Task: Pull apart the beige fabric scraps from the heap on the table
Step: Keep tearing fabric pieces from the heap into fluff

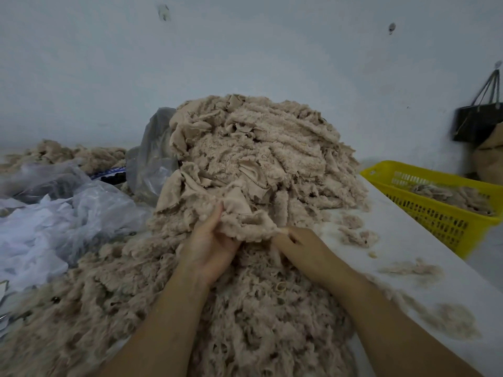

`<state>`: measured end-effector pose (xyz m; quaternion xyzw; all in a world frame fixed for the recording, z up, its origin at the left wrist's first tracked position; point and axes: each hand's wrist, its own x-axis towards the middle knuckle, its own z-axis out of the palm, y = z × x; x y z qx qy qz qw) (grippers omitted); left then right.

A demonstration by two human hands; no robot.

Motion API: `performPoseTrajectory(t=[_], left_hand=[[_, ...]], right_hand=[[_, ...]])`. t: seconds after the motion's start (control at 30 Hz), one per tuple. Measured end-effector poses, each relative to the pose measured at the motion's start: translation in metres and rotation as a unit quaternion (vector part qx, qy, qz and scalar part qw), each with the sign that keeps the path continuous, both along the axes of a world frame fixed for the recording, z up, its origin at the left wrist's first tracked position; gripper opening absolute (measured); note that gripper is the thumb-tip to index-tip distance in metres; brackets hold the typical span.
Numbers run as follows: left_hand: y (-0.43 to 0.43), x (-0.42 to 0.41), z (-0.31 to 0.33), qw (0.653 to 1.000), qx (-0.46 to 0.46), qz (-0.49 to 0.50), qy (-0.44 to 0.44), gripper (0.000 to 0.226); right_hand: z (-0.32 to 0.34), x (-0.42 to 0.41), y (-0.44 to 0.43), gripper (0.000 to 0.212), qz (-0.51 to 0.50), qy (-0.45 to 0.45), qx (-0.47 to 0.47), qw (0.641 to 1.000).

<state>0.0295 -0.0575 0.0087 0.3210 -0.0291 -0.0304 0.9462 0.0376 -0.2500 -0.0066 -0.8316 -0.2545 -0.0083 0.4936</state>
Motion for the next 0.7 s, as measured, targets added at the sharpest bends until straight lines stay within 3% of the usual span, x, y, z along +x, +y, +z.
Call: performPoseTrajectory(t=[0.07,0.17,0.27,0.4,0.57,0.7], left_hand=[[-0.002,0.0,-0.002,0.999,0.04,-0.005,0.011,0.035],[-0.007,-0.001,-0.004,0.992,0.12,-0.019,0.042,0.012],[-0.017,-0.004,-0.006,0.971,0.225,-0.013,0.08,0.012],[-0.024,-0.007,-0.009,0.934,0.35,0.0,0.076,0.043],[-0.022,-0.009,-0.004,0.93,0.361,-0.01,0.069,0.019],[-0.025,-0.01,-0.003,0.938,0.339,0.008,0.071,0.033]], right_hand=[[-0.001,-0.001,0.002,0.074,-0.012,0.043,0.107,0.993],[0.002,0.002,0.004,0.075,-0.084,-0.002,0.185,0.979],[0.002,0.003,0.006,0.052,-0.103,-0.031,0.127,0.986],[-0.004,0.005,0.017,0.018,-0.084,-0.037,0.024,0.995],[-0.004,0.009,0.012,0.035,-0.09,-0.068,0.016,0.993],[0.0,0.009,0.008,0.036,-0.123,-0.078,0.009,0.989]])
